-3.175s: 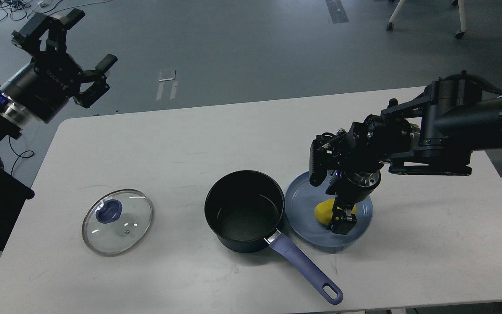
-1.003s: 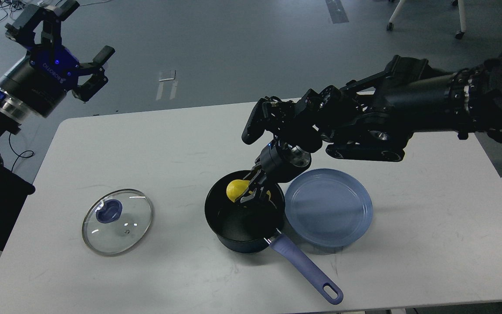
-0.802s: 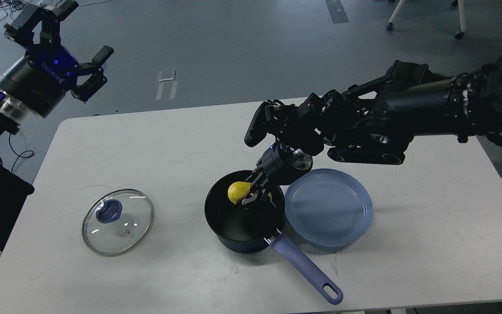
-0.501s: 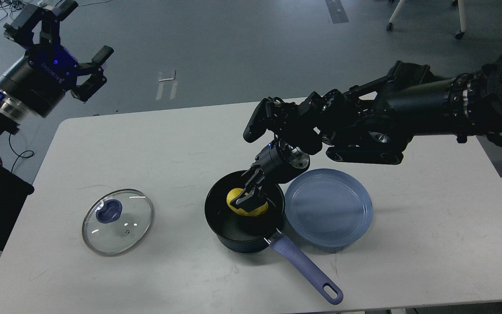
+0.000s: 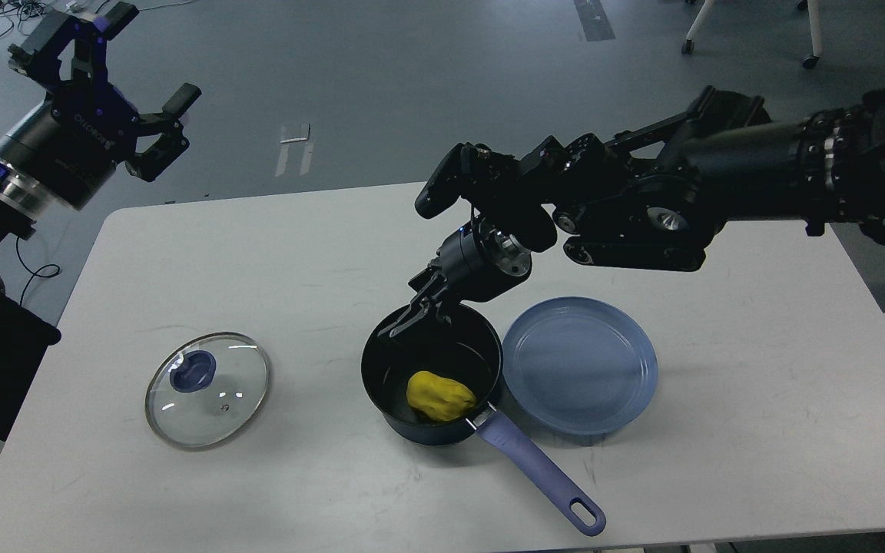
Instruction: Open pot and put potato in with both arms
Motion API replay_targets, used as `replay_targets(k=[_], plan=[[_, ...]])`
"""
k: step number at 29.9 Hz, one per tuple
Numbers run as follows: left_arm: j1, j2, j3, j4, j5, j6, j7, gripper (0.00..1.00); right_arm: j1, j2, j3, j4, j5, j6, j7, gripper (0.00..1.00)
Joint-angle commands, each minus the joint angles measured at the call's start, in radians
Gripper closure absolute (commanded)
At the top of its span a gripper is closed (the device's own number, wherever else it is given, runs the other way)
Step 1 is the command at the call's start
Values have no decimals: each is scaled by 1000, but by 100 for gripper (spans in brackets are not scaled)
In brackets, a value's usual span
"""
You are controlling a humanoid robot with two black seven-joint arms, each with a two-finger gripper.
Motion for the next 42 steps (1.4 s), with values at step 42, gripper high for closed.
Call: replay_targets(k=[42], plan=[[345,-198,-166,97,0,0,0,2,-956,-528,809,-121,1112,263,0,0]])
